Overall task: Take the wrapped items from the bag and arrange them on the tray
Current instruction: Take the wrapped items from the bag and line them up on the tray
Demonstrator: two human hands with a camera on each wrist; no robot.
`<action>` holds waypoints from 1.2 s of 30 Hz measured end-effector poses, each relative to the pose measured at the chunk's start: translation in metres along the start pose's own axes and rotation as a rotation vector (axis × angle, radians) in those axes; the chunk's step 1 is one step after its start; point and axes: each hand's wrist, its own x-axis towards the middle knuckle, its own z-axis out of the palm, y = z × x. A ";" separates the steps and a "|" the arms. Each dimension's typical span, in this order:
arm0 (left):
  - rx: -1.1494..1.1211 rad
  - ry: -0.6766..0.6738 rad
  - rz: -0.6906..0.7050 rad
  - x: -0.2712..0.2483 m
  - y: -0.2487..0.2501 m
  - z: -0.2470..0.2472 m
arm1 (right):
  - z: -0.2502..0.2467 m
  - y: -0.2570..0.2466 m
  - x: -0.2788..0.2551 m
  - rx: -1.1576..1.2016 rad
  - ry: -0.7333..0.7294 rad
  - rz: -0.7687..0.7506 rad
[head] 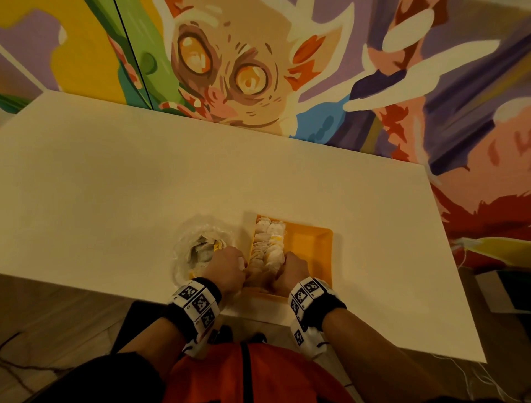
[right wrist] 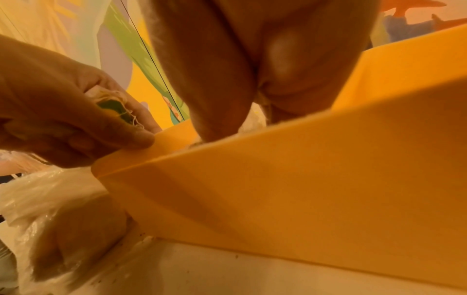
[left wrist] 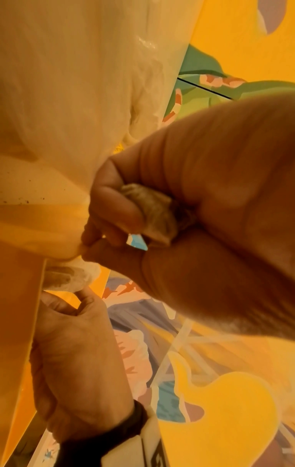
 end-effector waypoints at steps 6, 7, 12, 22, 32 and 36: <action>-0.024 0.006 -0.008 0.003 -0.004 0.003 | 0.005 0.003 0.007 0.007 0.008 -0.005; -0.021 0.011 -0.003 0.003 -0.004 0.003 | 0.005 0.004 0.007 0.013 0.009 -0.007; -0.026 0.029 0.028 0.004 -0.007 0.005 | 0.004 0.007 0.005 0.061 0.050 -0.042; -0.066 0.072 0.050 0.003 -0.009 0.003 | -0.003 0.002 0.000 0.036 0.032 -0.108; -0.437 0.008 0.180 -0.007 -0.011 -0.018 | -0.025 -0.023 -0.016 0.502 0.292 -0.513; -0.501 -0.072 0.225 -0.011 -0.006 -0.023 | -0.029 -0.041 -0.028 0.455 -0.041 -0.727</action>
